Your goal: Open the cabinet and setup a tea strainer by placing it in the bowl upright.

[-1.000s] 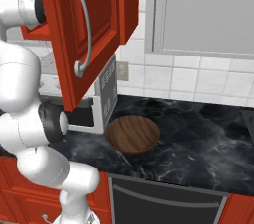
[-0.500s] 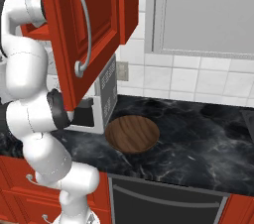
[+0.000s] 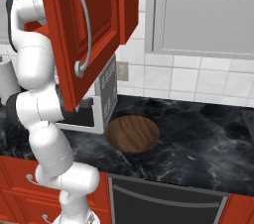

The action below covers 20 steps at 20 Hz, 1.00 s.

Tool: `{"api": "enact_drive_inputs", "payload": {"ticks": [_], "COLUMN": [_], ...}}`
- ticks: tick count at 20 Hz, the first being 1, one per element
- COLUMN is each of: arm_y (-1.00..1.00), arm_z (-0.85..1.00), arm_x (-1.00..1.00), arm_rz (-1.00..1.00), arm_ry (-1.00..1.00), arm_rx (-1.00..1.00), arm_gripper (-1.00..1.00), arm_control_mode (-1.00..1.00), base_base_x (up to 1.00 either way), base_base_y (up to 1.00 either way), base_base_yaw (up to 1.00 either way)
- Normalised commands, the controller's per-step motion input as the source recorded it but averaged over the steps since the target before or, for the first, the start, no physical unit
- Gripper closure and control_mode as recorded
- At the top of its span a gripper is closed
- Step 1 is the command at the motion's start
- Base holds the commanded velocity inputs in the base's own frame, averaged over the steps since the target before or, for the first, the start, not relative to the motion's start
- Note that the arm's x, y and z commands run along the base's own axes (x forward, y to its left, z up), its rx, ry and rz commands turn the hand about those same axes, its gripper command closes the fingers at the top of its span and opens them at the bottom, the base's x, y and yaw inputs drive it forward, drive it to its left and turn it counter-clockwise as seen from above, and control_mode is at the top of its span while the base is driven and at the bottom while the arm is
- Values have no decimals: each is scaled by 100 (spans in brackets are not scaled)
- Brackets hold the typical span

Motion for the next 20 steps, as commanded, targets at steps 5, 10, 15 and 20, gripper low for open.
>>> {"api": "enact_drive_inputs", "payload": {"ticks": [5,10,15,20], "arm_y": [14,12,2,3], "arm_z": [0,-1,-11,0], "arm_x": [31,30,33,19], "arm_rz": [0,0,0,0], "arm_ry": [0,1,4,4], "arm_rx": [0,0,0,0], "arm_gripper": [-100,-100,-100,-100], "arm_control_mode": [-100,-100,-100,-100], "base_base_x": [0,0,0,0], "base_base_y": [0,0,0,0], "base_base_yaw": [0,0,0,0]}}
